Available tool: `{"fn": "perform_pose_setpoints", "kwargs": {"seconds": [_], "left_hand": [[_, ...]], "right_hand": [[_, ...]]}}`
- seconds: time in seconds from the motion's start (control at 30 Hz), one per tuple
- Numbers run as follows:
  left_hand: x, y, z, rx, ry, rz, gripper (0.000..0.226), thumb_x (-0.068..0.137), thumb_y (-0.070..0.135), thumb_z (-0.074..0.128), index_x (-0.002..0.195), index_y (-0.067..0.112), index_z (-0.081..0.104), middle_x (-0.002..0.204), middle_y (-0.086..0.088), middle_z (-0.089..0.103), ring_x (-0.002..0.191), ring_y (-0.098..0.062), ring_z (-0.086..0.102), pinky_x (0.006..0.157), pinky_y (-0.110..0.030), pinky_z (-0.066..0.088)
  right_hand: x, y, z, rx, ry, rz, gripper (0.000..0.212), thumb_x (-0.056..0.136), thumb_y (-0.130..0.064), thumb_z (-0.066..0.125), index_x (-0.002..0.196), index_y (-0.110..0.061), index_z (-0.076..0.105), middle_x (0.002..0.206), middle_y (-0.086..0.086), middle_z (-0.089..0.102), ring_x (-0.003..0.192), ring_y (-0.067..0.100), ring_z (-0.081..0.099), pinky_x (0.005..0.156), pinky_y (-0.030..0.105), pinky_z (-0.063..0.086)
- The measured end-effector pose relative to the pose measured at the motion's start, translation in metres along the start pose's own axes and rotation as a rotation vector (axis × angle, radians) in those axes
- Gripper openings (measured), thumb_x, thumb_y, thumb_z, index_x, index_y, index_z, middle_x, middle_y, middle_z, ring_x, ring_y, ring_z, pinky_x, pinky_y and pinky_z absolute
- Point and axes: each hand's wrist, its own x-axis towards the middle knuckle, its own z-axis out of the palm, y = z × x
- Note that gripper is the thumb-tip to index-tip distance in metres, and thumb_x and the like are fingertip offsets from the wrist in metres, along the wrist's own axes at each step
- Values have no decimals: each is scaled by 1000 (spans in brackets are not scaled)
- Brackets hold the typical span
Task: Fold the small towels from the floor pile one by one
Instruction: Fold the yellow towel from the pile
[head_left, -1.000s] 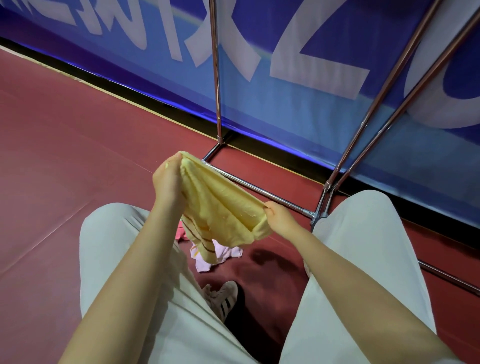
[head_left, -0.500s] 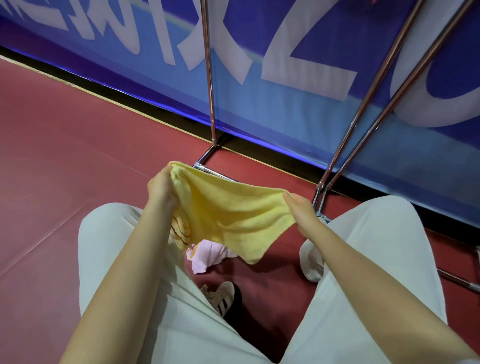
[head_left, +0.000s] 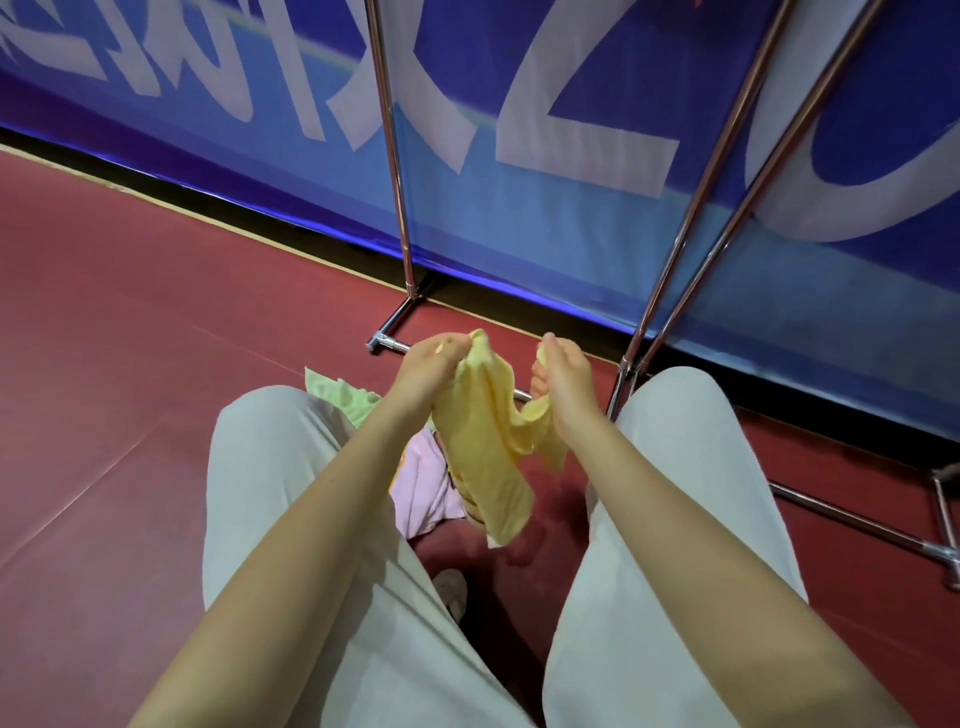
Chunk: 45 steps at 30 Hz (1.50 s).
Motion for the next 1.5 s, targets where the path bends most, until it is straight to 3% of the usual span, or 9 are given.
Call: {"fn": "perform_pose_setpoints", "kwargs": {"seconds": [0.1, 0.3, 0.47, 0.6, 0.87, 0.97, 1.1, 1.27, 1.5], "left_hand": [[1, 6, 3, 18, -27, 75, 20, 96, 19, 54, 82, 19, 68, 83, -2, 63, 77, -14, 54, 72, -28, 43], [7, 5, -5, -109, -8, -22, 19, 95, 22, 56, 85, 16, 70, 83, -6, 63, 81, -19, 57, 77, -33, 47], [12, -8, -18, 175, 88, -15, 40, 94, 39, 56, 89, 1, 68, 73, -4, 55, 68, -15, 49, 59, -28, 39], [13, -26, -40, 270, 122, -36, 47, 91, 43, 61, 56, 18, 40, 55, 5, 33, 52, -11, 32, 51, -28, 26], [-15, -71, -57, 646, -249, -50, 34, 92, 26, 62, 62, 22, 49, 62, 8, 43, 62, -8, 41, 59, -23, 33], [-25, -89, -49, 664, -261, -50, 31, 93, 22, 61, 64, 14, 55, 63, 3, 47, 62, -10, 42, 65, -28, 36], [-37, -102, -23, 603, -134, 8, 24, 95, 21, 58, 85, 1, 66, 76, -14, 61, 70, -16, 50, 67, -32, 41], [-45, -94, 3, 537, -85, 116, 20, 97, 24, 56, 90, 8, 67, 76, -3, 64, 69, -10, 52, 60, -12, 36], [-39, -82, 8, 411, -115, 209, 11, 94, 17, 57, 85, 23, 62, 66, 7, 53, 58, -1, 45, 60, -17, 36]], "right_hand": [[-1, 7, 10, -304, -165, -90, 13, 97, -34, 50, 98, -25, 59, 69, -8, 51, 55, 6, 46, 43, 18, 35], [-6, 25, 19, -304, -277, -40, 25, 97, -27, 50, 74, -19, 52, 51, -7, 38, 38, 3, 33, 43, 21, 29], [8, 27, 9, -33, -110, 67, 17, 97, -27, 52, 86, -16, 60, 58, -5, 40, 48, 6, 36, 48, 22, 32], [20, 31, -2, 64, 69, 148, 16, 96, -28, 55, 84, -20, 59, 68, -4, 48, 56, 7, 42, 49, 19, 37], [27, 46, -19, -163, 157, 125, 22, 96, -31, 52, 78, -19, 59, 71, -1, 52, 62, 14, 48, 60, 28, 41], [31, 52, -32, -447, 163, 138, 27, 97, -31, 48, 90, -10, 63, 82, 5, 58, 81, 27, 57, 74, 31, 40], [22, 60, -42, -834, 37, 103, 29, 97, -30, 43, 94, -9, 62, 95, 10, 62, 99, 32, 59, 78, 32, 39], [1, 62, -28, -728, -256, -43, 22, 93, -26, 56, 111, -16, 63, 111, 3, 63, 79, 11, 54, 58, 20, 41], [-17, 66, -24, -648, -526, 0, 27, 97, -16, 49, 123, -18, 59, 72, -12, 50, 52, -4, 49, 49, 11, 38]]}}
